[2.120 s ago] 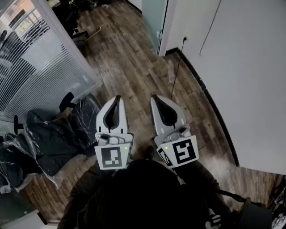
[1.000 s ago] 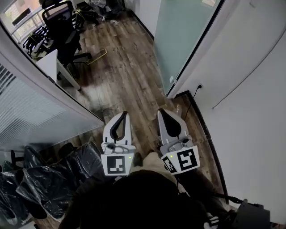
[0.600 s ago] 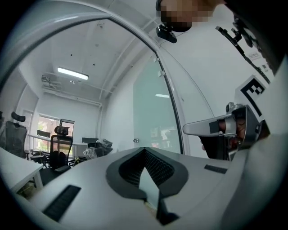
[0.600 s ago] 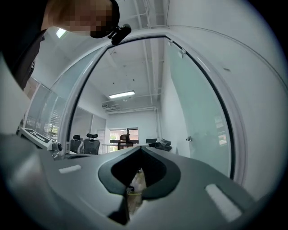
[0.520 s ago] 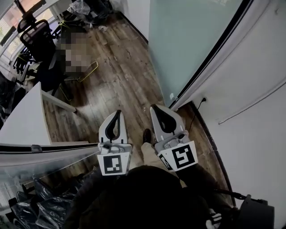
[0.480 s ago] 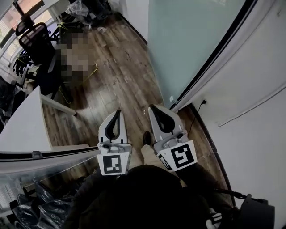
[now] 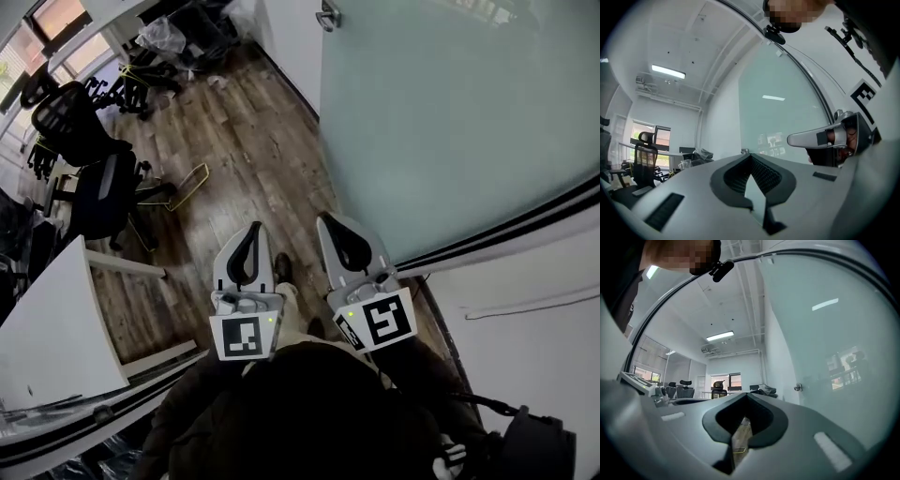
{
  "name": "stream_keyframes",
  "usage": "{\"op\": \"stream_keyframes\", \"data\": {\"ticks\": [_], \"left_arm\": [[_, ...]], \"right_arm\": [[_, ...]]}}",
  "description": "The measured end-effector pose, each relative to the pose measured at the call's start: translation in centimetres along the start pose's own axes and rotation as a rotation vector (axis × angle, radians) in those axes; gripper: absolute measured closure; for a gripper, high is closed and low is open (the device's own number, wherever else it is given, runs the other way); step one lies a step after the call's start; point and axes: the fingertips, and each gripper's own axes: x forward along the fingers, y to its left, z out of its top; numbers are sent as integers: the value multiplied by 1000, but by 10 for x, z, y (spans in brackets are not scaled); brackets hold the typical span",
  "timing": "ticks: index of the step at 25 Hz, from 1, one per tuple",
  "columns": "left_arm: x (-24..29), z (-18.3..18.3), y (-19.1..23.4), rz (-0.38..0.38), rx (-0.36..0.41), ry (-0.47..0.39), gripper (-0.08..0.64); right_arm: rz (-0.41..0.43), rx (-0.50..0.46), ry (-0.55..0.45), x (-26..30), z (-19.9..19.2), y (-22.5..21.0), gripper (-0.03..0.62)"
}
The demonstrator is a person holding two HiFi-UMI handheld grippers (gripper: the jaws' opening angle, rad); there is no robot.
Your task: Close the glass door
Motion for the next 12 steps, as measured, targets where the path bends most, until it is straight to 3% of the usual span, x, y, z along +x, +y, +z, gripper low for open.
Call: {"op": "stream_keyframes", "data": {"ticks": [6,12], "left_arm": [[110,-38,72,-20,-14,-8,563],[283,-43,142,-38,-17,15,563]], "right_arm": [[-23,-17,12,124,-33,-45,591],[-15,-12,42,284,-27,-129,591]]}}
